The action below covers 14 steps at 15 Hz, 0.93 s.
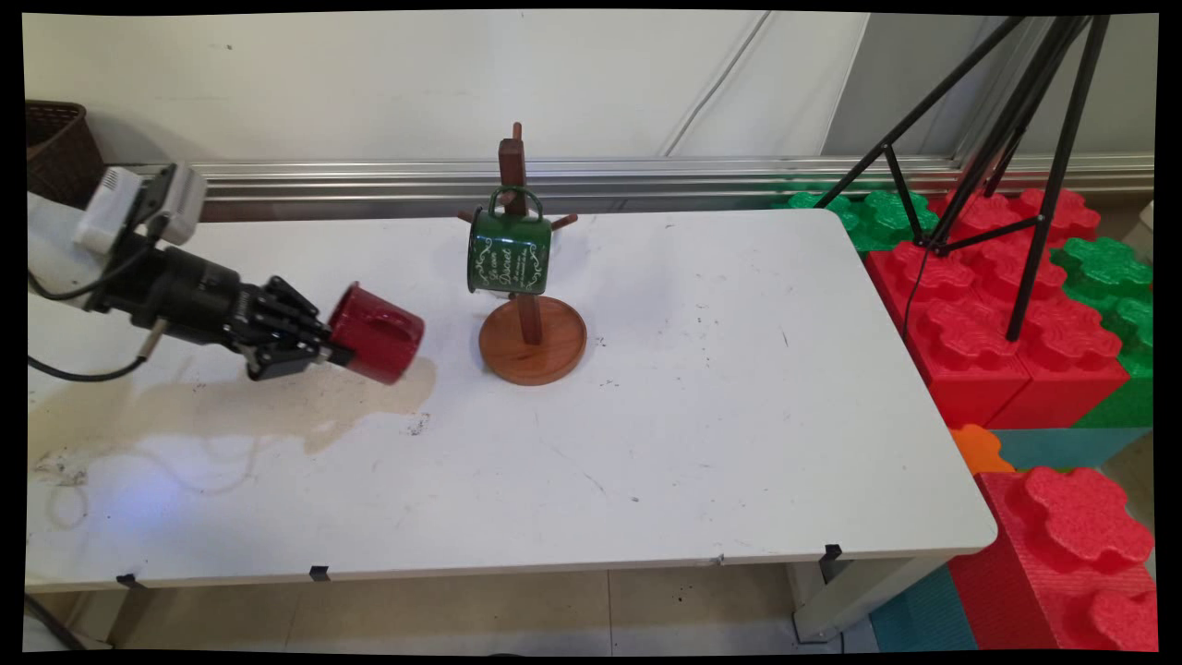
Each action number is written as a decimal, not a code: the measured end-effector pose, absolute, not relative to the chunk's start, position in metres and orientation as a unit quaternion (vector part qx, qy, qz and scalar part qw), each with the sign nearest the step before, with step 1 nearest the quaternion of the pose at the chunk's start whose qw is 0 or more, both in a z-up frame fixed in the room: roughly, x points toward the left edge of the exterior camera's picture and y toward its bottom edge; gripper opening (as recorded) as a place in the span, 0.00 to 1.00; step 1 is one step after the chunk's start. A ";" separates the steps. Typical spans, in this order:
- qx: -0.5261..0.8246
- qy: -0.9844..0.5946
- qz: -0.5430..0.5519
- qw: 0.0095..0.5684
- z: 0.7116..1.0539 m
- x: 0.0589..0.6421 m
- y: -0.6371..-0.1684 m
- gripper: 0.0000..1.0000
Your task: Place the picked object on the table
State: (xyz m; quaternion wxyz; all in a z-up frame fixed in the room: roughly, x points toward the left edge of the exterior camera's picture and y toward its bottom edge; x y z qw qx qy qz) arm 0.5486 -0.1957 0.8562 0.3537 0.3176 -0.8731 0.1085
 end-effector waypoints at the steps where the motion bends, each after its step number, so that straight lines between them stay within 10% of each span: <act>1: 0.316 -0.877 0.115 0.343 0.860 0.553 -0.194 0.00; 14: 0.288 -0.920 0.180 0.195 0.884 0.614 -0.189 0.00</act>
